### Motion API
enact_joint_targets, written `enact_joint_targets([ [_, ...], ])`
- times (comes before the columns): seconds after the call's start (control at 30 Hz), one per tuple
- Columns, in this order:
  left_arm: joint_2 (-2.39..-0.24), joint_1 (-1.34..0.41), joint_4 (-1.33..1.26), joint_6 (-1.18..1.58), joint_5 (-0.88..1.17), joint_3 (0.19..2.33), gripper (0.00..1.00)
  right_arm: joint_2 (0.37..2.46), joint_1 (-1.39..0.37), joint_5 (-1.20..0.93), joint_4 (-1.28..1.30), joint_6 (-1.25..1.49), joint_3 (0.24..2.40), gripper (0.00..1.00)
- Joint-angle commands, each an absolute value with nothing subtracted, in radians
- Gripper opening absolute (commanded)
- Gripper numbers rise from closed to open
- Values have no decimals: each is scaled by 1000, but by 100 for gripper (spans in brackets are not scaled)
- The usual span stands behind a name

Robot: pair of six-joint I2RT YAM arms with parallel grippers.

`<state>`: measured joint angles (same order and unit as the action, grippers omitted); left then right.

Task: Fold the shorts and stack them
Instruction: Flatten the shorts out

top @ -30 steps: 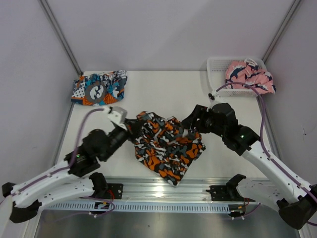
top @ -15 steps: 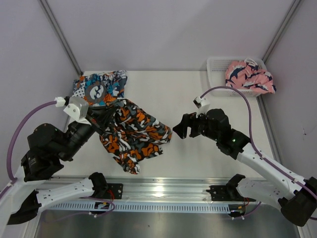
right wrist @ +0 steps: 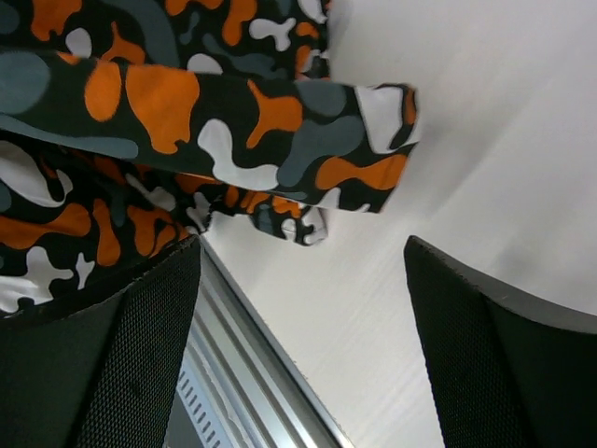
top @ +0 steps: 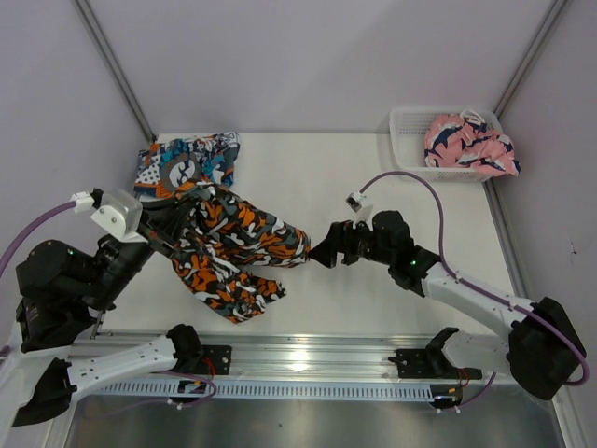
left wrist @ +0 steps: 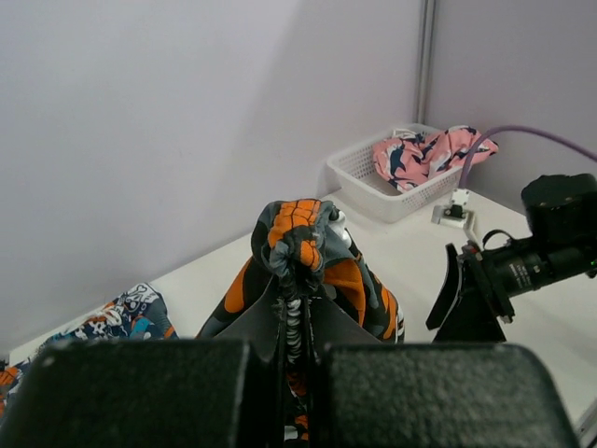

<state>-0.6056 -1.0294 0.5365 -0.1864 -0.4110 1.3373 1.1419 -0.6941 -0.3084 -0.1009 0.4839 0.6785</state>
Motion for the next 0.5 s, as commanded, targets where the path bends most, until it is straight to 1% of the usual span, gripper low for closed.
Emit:
enact_joint_targets([
  [0.0, -580, -1025, 506, -230, -391, 1341, 2, 1190, -687, -448, -328, 557, 648, 89],
  [0.07, -577, -1023, 514, -233, -391, 1342, 2, 1222, -667, -489, -450, 577, 620, 89],
  [0.1, -577, -1025, 515, -233, -394, 1351, 2, 1238, -634, -555, -497, 621, 597, 90],
  [0.23, -577, -1025, 523, -236, -391, 1374, 2, 1310, -574, -636, -696, 727, 549, 90],
  [0.43, -574, -1025, 532, -238, -380, 1388, 1, 1518, -543, -721, -983, 886, 557, 90],
  [0.47, -574, -1025, 534, -238, -380, 1387, 0, 1582, -538, -742, -1068, 911, 557, 90],
])
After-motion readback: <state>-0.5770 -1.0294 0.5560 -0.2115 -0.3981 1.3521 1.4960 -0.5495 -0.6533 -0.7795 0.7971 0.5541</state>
